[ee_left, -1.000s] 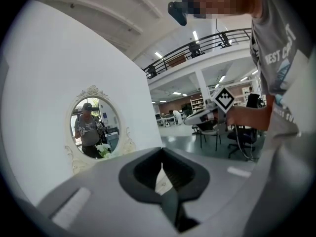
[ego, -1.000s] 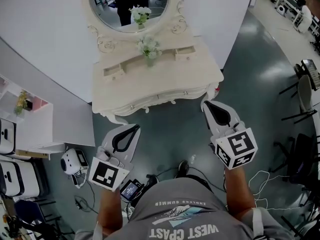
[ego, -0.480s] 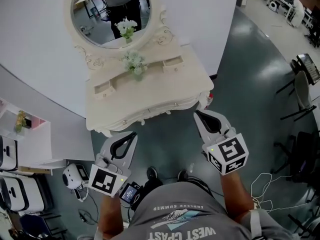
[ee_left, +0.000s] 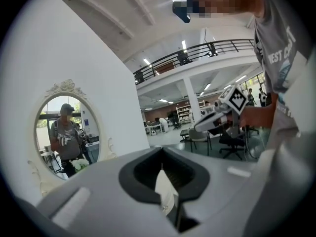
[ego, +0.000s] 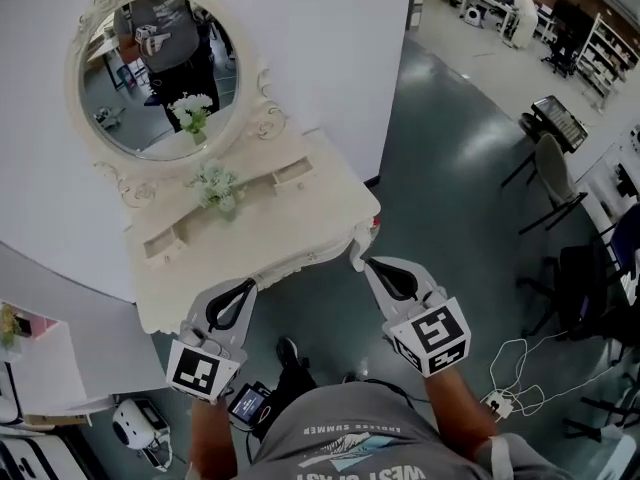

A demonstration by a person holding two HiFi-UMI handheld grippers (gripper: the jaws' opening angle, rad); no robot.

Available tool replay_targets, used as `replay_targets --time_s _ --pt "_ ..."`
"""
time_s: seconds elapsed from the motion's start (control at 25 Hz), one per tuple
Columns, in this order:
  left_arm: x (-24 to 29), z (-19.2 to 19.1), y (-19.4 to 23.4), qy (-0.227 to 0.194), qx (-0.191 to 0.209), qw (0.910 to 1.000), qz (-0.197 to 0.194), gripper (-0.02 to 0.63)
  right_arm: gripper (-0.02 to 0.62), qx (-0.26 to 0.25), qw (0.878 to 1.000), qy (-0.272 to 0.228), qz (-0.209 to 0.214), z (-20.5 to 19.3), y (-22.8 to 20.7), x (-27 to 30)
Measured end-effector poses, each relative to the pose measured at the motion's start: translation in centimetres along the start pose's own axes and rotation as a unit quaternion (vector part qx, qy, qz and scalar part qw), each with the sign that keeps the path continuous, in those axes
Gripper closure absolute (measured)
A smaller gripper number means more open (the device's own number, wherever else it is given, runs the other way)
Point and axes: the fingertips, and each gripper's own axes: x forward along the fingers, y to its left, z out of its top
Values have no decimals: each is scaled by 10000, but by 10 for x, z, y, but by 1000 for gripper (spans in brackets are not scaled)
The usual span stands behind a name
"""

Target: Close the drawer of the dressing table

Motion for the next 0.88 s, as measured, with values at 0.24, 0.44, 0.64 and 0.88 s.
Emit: replay_targets --time_s 0.24,0.44,0.64,0.88 --pt "44 12 48 -374 70 9979 -523 601 597 -11 9988 114 -467 20 -7 27" --pt "71 13 78 -522 82 9945 -900 601 597 69 9968 150 -784 33 -13 52" --pt "87 8 107 -591 9 9918 -1132 601 597 87 9943 230 -1037 43 -17 75" --pt "95 1 146 -742 74 9885 -1313 601 597 112 9919 295 -1229 56 -13 110"
